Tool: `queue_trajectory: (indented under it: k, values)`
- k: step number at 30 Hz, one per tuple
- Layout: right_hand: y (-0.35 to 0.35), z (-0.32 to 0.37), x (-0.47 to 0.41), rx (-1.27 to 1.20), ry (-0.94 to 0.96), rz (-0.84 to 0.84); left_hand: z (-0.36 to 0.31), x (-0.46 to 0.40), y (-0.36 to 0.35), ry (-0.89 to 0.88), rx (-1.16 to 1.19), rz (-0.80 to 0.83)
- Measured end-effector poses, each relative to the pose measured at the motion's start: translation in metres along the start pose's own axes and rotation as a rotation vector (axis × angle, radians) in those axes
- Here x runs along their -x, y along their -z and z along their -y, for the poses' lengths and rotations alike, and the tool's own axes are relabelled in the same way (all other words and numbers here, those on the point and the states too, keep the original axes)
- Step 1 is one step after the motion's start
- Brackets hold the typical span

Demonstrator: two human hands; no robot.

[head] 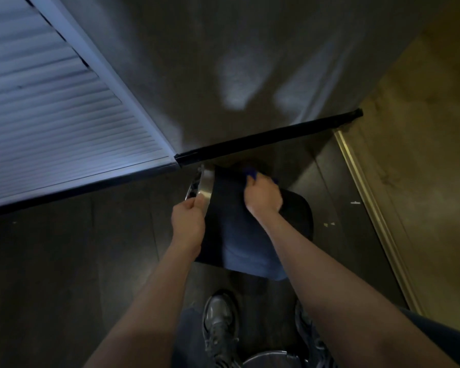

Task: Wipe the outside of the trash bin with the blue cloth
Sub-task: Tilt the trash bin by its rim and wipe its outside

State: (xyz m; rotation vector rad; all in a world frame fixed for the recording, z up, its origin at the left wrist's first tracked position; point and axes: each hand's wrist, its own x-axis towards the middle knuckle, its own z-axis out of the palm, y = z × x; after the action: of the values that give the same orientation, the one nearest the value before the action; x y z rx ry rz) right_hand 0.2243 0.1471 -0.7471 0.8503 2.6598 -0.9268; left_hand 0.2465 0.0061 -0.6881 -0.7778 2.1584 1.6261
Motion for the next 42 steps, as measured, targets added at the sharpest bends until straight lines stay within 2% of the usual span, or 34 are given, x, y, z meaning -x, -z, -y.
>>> queue_trajectory:
  k: [5,8,11,13,15,16,19,21,23,24,28,31,34,36,38,40,42]
  values:
    - [-0.009,0.052,0.008,-0.094,0.269,0.013,-0.001,-0.002,-0.002,0.027,0.045,0.082]
    - [-0.009,0.038,0.035,-0.098,0.547,0.010,0.001,-0.002,0.005,0.071,0.106,0.112]
    - [-0.012,0.016,0.065,-0.004,0.664,0.016,0.005,0.001,0.011,0.059,0.099,0.120]
    - [-0.014,0.015,0.064,-0.023,0.631,-0.009,0.009,0.006,0.011,-0.008,0.026,0.086]
    - [-0.011,0.026,0.043,-0.065,0.485,0.004,0.012,0.013,0.008,-0.098,-0.075,0.027]
    - [-0.009,0.035,0.025,-0.077,0.393,0.053,0.013,0.016,0.006,-0.141,-0.120,0.015]
    - [0.005,0.052,-0.030,-0.126,0.127,0.348,0.017,0.022,0.004,-0.234,-0.227,0.072]
    - [0.012,0.056,-0.048,-0.167,0.038,0.465,0.018,0.024,0.003,-0.269,-0.262,0.113]
    - [0.015,0.055,-0.043,-0.177,0.057,0.451,0.016,0.022,0.002,-0.285,-0.278,0.113]
    - [0.013,0.054,-0.032,-0.168,0.112,0.380,0.015,0.020,0.001,-0.279,-0.281,0.104]
    - [-0.006,0.042,0.050,-0.067,0.507,0.063,0.015,0.012,0.005,-0.200,-0.177,0.056]
    - [-0.018,0.032,0.092,-0.070,0.582,0.007,0.021,0.012,0.011,-0.165,-0.106,0.060]
    - [-0.016,0.037,0.070,-0.084,0.537,0.035,0.023,0.015,0.014,-0.162,-0.105,0.045]
    - [-0.012,0.045,0.033,-0.108,0.376,0.084,0.023,0.015,0.012,-0.173,-0.150,0.051]
    - [-0.005,0.048,-0.004,-0.091,0.174,0.230,0.021,0.018,0.009,-0.190,-0.213,0.063]
    - [0.004,0.046,-0.028,-0.050,0.064,0.376,0.016,0.021,0.004,-0.218,-0.275,0.077]
    - [0.008,0.040,-0.033,-0.032,0.046,0.346,0.011,0.020,0.000,-0.227,-0.311,0.082]
